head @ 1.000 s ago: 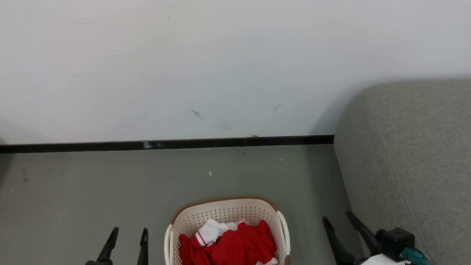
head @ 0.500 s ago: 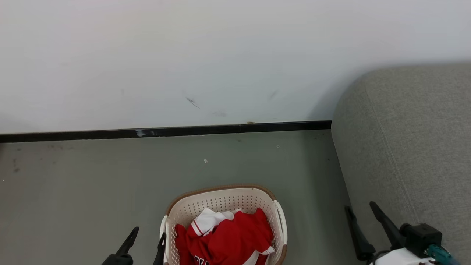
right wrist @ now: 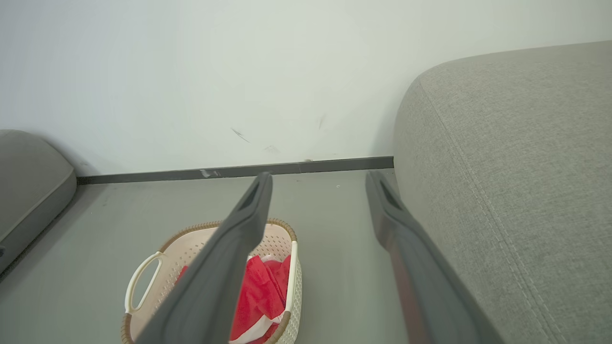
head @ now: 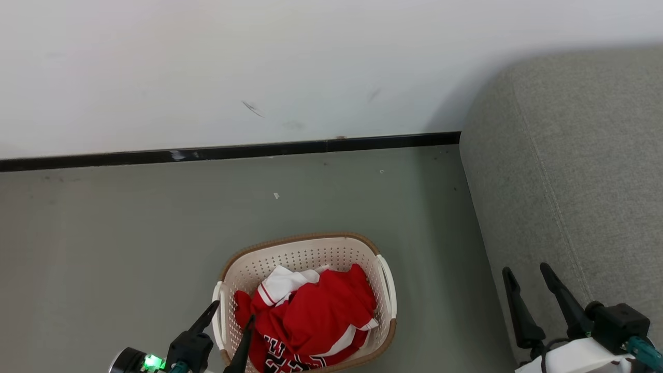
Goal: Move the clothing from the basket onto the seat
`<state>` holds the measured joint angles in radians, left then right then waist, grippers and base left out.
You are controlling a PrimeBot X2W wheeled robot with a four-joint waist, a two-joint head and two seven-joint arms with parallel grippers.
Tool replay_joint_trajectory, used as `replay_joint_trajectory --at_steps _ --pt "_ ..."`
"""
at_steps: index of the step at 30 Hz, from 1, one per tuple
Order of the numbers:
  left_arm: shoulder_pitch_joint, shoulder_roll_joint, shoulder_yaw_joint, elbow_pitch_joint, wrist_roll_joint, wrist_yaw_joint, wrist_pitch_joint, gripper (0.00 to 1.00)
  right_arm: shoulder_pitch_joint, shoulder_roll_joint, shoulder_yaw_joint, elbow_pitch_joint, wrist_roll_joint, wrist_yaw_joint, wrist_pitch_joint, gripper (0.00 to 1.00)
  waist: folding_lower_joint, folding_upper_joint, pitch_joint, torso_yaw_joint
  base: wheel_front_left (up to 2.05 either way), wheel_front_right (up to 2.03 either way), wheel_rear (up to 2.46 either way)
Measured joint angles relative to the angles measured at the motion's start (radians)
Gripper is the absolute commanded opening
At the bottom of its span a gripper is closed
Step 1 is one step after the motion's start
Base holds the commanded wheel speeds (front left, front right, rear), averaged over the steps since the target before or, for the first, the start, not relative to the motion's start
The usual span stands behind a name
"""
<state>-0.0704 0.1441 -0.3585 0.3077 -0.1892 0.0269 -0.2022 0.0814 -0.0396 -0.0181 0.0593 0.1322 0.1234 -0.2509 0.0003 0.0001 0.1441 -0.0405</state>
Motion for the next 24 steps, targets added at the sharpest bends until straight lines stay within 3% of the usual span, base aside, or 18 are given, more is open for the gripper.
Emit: replay_joint_trajectory --at_steps 24 --pt "-0.252 -0.030 -0.077 0.137 0.077 -0.048 0.007 1.00 -0.159 0.001 -0.004 -0.126 0.018 0.000 -0.001 1.00 0.0000 -0.0001 0.268 -0.082 0.00 0.00 0.00"
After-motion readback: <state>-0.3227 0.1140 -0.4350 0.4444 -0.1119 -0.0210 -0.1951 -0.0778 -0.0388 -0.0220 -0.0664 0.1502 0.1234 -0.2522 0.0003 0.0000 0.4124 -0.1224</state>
